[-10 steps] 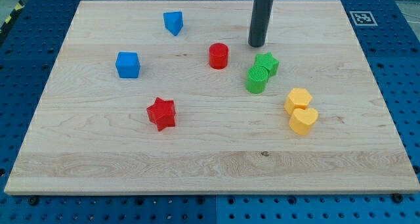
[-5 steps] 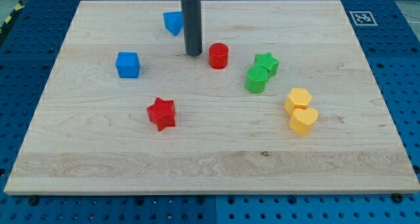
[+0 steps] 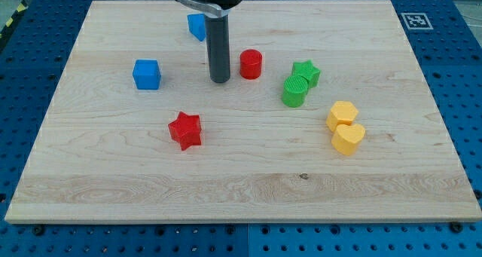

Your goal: Point your arm at the top of the red star

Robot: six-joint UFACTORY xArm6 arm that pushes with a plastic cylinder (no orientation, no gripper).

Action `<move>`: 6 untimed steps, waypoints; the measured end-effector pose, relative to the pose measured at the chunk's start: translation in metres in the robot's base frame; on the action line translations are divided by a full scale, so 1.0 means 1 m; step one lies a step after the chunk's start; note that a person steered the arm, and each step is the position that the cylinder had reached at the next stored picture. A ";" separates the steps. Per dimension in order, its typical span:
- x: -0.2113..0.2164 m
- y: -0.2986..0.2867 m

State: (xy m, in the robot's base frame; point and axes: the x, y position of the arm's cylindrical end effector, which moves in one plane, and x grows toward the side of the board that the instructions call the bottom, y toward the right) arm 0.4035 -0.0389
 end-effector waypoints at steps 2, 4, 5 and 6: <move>0.021 -0.005; 0.026 -0.020; 0.028 -0.043; 0.041 -0.064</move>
